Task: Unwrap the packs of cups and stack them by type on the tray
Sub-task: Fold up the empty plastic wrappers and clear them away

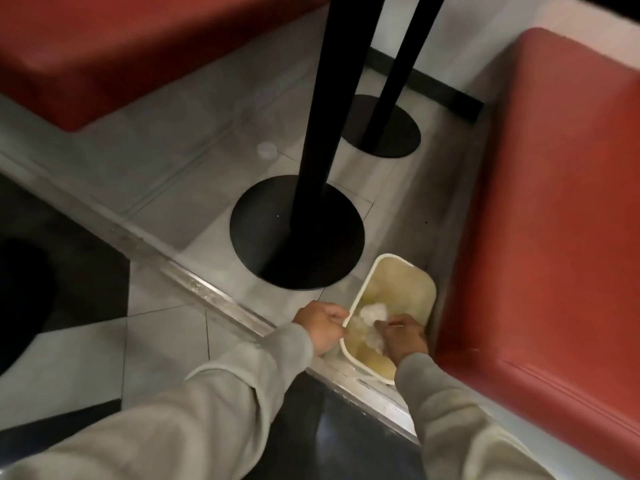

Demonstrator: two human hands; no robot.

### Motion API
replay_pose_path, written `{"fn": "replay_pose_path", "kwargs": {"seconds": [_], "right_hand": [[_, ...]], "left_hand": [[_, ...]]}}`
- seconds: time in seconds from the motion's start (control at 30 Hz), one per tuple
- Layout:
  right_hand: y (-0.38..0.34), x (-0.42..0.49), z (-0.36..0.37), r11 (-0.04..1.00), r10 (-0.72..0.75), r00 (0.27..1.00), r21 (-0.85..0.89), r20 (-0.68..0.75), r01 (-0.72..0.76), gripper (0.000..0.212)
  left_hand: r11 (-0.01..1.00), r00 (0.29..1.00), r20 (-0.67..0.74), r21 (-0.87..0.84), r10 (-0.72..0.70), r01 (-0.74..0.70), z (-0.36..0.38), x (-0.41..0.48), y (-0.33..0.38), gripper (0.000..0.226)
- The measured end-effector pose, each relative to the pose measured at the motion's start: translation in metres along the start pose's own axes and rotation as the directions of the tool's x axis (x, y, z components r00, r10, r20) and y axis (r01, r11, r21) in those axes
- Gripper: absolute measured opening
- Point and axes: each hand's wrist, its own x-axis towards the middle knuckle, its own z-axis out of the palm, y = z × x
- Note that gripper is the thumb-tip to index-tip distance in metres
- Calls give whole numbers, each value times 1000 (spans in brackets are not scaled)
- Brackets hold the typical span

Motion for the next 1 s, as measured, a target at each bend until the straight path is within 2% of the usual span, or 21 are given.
{"fn": "replay_pose_path", "kwargs": {"seconds": [0.17,0.23,0.37,0.53,0.63,0.7,0.83,1.0], "right_hand": [[8,8,17,957,13,995,-290,102,17,25],[7,9,18,965,-5,998,-261,68,23,32],[-4,4,9,998,48,998,-37,35,-46,48],[-22,-27,-11,998,12,994,-66,107,-5,50],[-25,-43,-19,994,-32,979,-96,203,53,51],[-46,-84,-29,986,-50,958,-139,281,92,49],[-92,-161,-56,936,-111,887,-253,448,245,33],[-163,-248,-102,829,-208,789,-325,578,456,37]], "left_hand": [[997,999,28,72,-24,22,11,12,-6,38],[995,999,23,98,-24,22,11,14,-8,36],[995,1000,13,95,-27,26,2,6,-5,36],[996,1000,-5,93,9,-9,-20,-25,16,29],[997,999,-32,73,-12,15,-31,-52,36,25],[997,998,-55,71,-30,34,-40,-73,50,21],[990,998,-53,141,-19,26,-65,-130,90,31],[966,999,-39,260,10,0,-114,-208,153,28]]}}
